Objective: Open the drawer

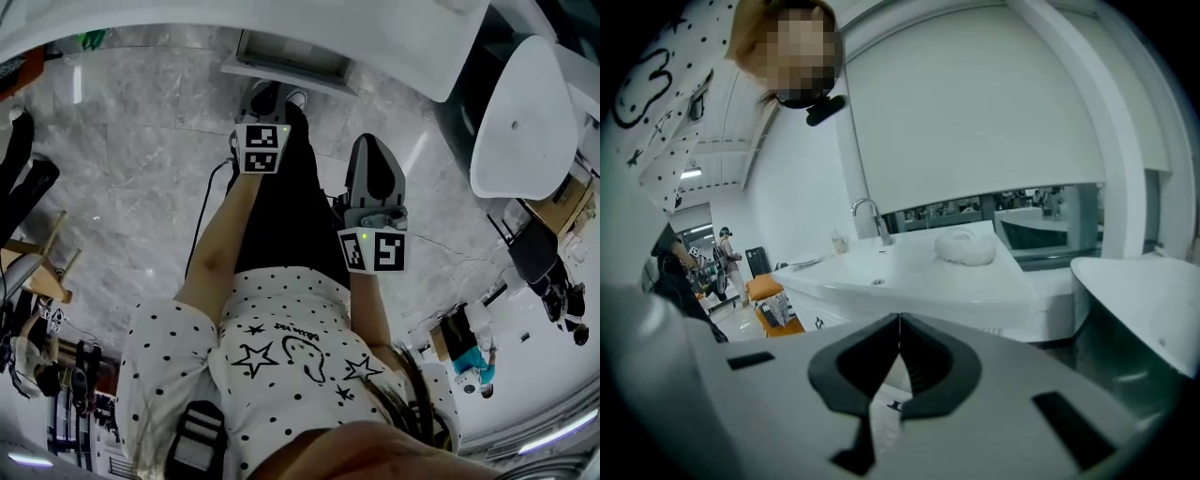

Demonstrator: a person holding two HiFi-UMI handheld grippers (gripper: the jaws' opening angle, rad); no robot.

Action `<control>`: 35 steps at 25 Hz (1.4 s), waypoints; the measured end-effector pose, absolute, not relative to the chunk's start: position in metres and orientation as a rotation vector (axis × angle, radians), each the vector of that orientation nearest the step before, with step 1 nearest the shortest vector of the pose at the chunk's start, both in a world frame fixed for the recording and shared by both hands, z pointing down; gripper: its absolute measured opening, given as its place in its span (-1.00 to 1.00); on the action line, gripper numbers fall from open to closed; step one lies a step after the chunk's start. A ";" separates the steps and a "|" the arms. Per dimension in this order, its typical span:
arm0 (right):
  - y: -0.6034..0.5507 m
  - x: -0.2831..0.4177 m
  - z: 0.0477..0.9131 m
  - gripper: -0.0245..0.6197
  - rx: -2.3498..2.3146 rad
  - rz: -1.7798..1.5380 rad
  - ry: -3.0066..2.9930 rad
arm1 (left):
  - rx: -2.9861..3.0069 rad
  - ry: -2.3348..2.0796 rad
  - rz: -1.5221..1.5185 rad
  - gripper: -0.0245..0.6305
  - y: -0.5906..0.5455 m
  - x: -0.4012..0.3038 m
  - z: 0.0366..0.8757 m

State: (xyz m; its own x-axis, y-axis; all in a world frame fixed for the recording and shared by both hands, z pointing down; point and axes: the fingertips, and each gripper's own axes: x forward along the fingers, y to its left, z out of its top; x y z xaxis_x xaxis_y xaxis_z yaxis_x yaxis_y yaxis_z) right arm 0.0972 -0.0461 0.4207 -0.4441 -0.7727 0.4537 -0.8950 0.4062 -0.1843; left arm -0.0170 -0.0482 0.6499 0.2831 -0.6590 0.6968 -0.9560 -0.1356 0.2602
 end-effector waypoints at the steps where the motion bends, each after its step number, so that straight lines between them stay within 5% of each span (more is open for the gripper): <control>1: -0.046 0.098 0.417 -0.88 1.454 0.587 -2.369 | 1.865 -1.448 0.561 -0.92 -0.048 -0.019 0.648; 35: -0.044 0.120 0.309 -0.88 1.580 0.446 -2.458 | 2.157 -1.636 0.277 -0.92 -0.126 -0.031 0.417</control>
